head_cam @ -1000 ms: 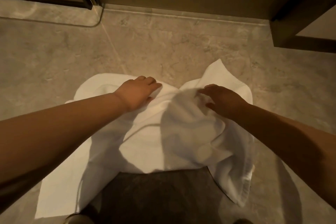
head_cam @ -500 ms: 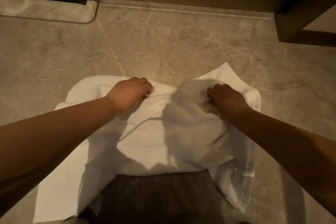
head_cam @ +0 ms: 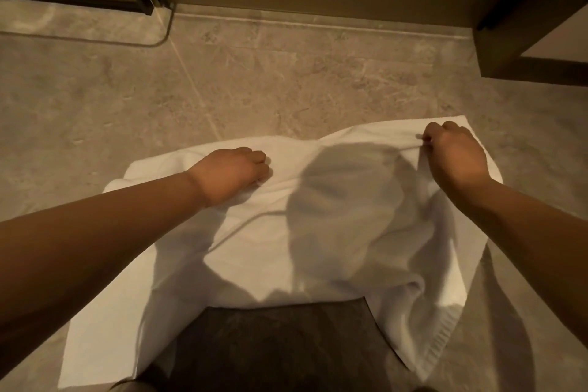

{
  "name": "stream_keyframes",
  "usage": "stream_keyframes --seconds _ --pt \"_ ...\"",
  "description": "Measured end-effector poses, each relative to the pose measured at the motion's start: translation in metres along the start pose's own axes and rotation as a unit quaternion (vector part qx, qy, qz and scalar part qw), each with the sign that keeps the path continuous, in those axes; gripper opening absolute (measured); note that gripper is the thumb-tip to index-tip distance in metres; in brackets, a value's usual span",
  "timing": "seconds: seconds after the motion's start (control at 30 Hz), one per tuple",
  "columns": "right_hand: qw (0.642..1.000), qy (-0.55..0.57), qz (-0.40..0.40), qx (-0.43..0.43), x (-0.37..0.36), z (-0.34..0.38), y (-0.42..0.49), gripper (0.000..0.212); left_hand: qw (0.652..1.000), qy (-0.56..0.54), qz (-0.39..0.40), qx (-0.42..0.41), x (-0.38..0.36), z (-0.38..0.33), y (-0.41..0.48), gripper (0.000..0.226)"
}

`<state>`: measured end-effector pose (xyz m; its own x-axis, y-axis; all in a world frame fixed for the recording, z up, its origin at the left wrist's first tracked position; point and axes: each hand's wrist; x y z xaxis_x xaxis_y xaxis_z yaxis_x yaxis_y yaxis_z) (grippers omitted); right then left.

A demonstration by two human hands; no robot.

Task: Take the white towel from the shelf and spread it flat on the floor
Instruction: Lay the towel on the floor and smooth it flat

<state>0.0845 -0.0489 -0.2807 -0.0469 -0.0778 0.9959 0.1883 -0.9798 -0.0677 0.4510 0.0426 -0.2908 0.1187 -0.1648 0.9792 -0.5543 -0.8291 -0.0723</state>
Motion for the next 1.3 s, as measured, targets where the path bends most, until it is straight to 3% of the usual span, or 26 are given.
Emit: stream_keyframes --seconds 0.1,0.23,0.3,0.37,0.47,0.8,1.0,1.3 --pt "0.999 -0.002 -0.006 -0.041 -0.001 -0.009 0.004 0.018 1.000 -0.005 0.028 0.006 -0.003 -0.003 -0.003 0.022" --pt "0.997 0.006 0.069 -0.035 -0.006 -0.006 -0.001 0.023 0.998 -0.020 0.061 0.016 -0.001 0.001 -0.001 0.011" --pt "0.995 0.004 0.097 -0.027 -0.010 0.000 -0.008 0.026 0.998 -0.028 0.055 0.030 0.000 0.004 0.000 0.022" --pt "0.996 0.011 0.086 0.004 -0.014 0.007 -0.014 0.037 0.991 -0.048 0.059 0.109 -0.002 0.005 0.001 0.042" --pt "0.992 0.008 0.104 0.065 -0.021 0.014 -0.016 0.052 0.978 -0.015 0.116 0.171 -0.010 0.003 0.001 0.060" --pt "0.976 0.059 0.209 -0.027 -0.038 0.005 0.000 0.067 0.949 0.128 0.259 0.125 -0.007 0.024 0.017 0.092" --pt "0.970 0.078 0.223 -0.050 -0.039 -0.001 0.025 0.070 0.948 0.180 0.257 0.054 -0.019 0.044 0.016 0.107" --pt "0.977 0.035 0.208 -0.026 -0.052 -0.012 0.044 0.078 0.947 0.187 0.258 0.032 -0.021 0.050 0.017 0.104"
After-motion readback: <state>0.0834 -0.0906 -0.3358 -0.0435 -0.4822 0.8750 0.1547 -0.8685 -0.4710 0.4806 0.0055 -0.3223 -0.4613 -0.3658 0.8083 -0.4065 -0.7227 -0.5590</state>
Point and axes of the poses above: each hand's wrist, its own y-axis towards the middle knuckle, its own x-axis out of the back of the hand, z = x × y
